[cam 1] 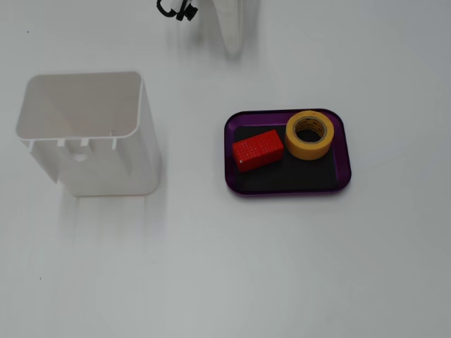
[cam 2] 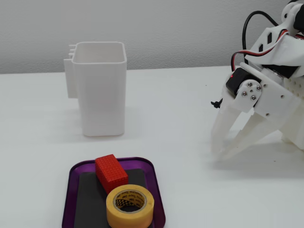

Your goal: Remove the yellow tape from the box.

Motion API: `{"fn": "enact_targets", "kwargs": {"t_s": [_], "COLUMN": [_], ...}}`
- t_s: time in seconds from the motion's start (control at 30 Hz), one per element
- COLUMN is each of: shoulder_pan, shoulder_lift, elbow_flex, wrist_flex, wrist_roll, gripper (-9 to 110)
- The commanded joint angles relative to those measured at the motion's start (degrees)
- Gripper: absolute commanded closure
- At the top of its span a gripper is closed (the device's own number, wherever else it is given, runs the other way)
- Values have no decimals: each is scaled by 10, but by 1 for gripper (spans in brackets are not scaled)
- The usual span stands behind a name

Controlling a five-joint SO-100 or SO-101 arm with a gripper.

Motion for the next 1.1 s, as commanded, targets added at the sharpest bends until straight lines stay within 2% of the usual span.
{"fn": "enact_targets", "kwargs": {"t_s": [0.0, 0.5, 0.73, 0.87, 1.07], "shoulder_pan": [-3, 4, 49, 49, 45], "shoulder_lift": [57, 54, 38, -69, -377], "elbow_flex": [4, 1, -115, -215, -394], "wrist_flex": [-5, -17, -117, -101, -98], "wrist_roll": [4, -14, -176, -214, -234], "gripper": [102, 102, 102, 102, 99]}}
